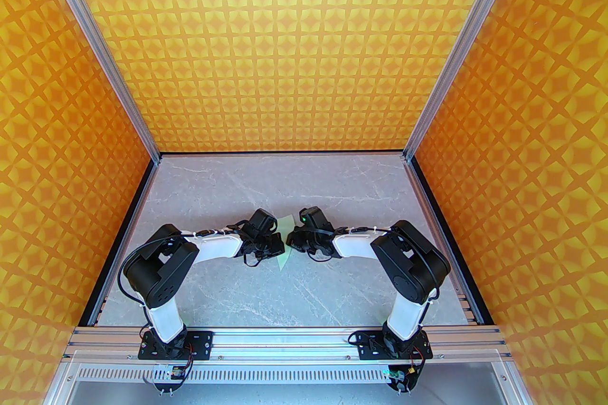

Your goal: Fold a paper plane with a square sheet of paper (fold left side to right side)

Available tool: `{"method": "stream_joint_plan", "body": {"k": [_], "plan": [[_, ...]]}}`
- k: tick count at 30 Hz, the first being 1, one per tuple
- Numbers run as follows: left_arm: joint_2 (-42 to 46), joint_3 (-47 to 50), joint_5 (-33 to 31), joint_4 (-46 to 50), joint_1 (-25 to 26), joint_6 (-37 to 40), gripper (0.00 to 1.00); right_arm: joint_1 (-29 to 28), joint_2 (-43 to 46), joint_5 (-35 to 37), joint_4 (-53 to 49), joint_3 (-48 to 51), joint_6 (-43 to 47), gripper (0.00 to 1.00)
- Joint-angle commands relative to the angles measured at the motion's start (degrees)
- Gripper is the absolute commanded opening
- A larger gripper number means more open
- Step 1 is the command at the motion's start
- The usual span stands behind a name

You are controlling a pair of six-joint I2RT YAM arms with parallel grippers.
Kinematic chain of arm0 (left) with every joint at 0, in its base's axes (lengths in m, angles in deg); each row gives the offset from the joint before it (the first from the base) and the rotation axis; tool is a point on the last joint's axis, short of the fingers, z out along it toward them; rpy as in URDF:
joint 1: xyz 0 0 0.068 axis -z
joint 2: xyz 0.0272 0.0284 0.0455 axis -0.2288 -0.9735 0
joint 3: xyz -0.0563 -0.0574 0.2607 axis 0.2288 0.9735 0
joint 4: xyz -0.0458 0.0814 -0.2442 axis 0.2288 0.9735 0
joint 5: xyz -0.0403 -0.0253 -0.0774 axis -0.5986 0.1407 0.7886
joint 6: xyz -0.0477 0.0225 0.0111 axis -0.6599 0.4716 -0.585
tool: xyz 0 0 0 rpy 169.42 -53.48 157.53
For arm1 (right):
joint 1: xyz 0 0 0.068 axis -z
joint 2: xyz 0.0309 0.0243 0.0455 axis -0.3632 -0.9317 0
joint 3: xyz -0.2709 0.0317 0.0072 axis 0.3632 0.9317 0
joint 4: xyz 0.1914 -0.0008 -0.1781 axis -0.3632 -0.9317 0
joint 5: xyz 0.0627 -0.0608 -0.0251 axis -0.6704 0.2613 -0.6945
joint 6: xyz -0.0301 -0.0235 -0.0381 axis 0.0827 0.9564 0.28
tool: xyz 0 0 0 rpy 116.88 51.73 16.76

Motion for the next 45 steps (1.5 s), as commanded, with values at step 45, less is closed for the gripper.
{"method": "stream_joint_plan", "body": {"k": [45], "plan": [[1.69, 1.66, -5.26, 13.18, 13.71, 2.26, 0.05, -0.51, -1.35, 7.08, -15.54, -7.85, -5.61, 0.00]]}}
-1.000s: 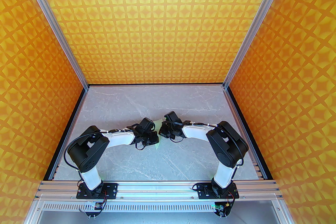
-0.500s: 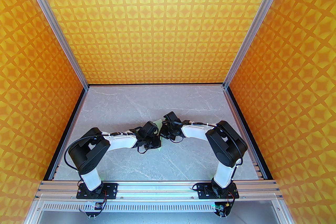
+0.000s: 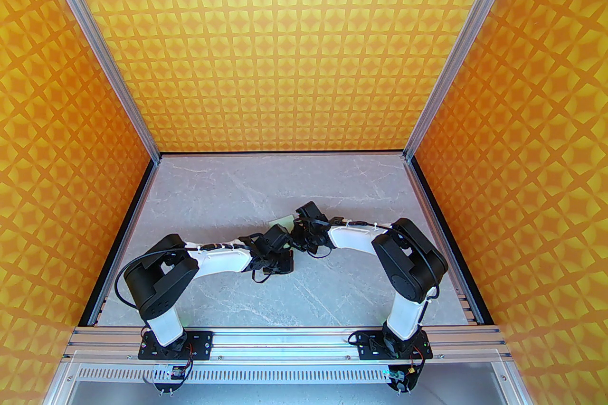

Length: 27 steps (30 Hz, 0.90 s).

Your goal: Fold a paper plane with a square sheet of paper (fold left side to right side)

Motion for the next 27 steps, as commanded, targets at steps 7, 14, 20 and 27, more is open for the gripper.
{"method": "stream_joint_plan", "body": {"k": [7, 14, 20, 27], "plan": [[2.26, 3.85, 0.19, 7.86, 2.50, 0.61, 0.05, -0.13, -0.29, 3.91, -1.44, -1.43, 0.02, 0.00], [5.97, 3.27, -0.33, 9.27, 1.63, 1.91, 0.06, -0.12, -0.03, 3.69, -2.71, -2.31, 1.09, 0.00], [11.19, 2.47, -0.33, 7.80, -5.71, 2.58, 0.12, -0.13, 1.00, 4.41, -5.92, -3.61, 2.83, 0.00], [8.30, 0.34, 3.30, 0.10, -12.06, 2.89, 0.14, -0.13, 0.45, 4.93, -8.41, -5.38, 4.13, 0.00]]}}
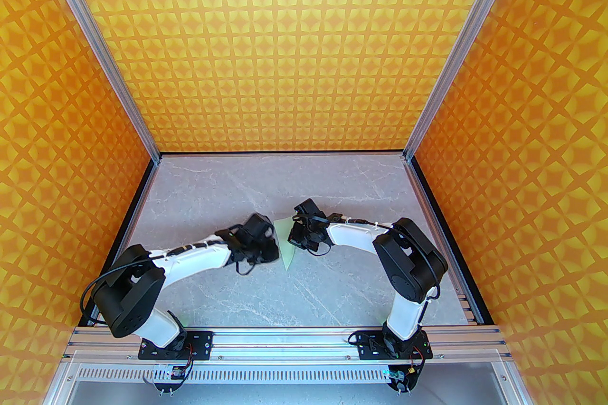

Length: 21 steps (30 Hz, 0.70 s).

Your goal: Fold a paper plane with a square sheet of paper (fold left side to right side)

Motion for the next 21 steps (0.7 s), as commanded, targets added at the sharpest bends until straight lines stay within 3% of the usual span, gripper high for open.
{"method": "stream_joint_plan", "body": {"k": [1, 21], "plan": [[-2.96, -2.92, 3.06, -4.62, -0.89, 1.34, 0.14, 0.14, 0.46, 1.56, -2.51, -1.78, 1.60, 0.00], [-15.11, -7.97, 4.60, -8.14, -1.42, -1.77, 0.11, 0.19, 0.60, 1.08, -1.19, -0.46, 0.93, 0.00]]}}
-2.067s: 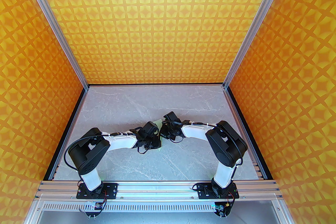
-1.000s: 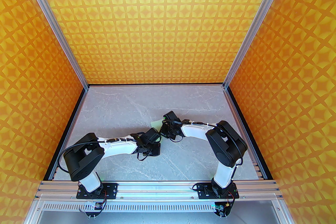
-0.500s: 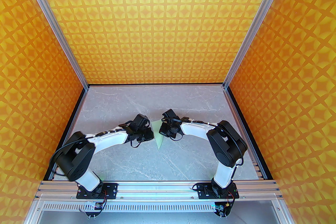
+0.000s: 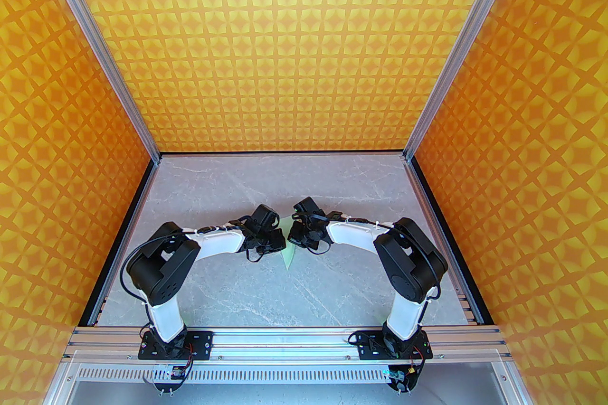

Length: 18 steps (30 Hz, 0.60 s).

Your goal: Fold a paper plane with a square sheet of paper (fold left side to right side)

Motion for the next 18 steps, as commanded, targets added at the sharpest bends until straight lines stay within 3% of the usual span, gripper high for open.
{"method": "stream_joint_plan", "body": {"k": [1, 9, 14, 18], "plan": [[-0.93, -1.17, 0.97, -1.06, -0.39, -1.34, 0.11, 0.14, 0.60, 0.81, -0.18, 0.41, 0.30, 0.00], [-4.84, -2.97, 0.71, 2.59, -0.11, -3.49, 0.07, 0.13, 1.53, 0.58, 0.51, 1.44, 0.46, 0.00], [-5.89, -3.60, -0.17, 5.16, -0.05, -3.77, 0.05, 0.19, 3.14, 0.92, 0.53, 1.27, 1.33, 0.21], [-6.19, -3.97, -0.41, 6.11, 0.04, -3.58, 0.05, 0.17, 4.97, 1.75, -0.07, 0.94, 2.39, 0.25]]}}
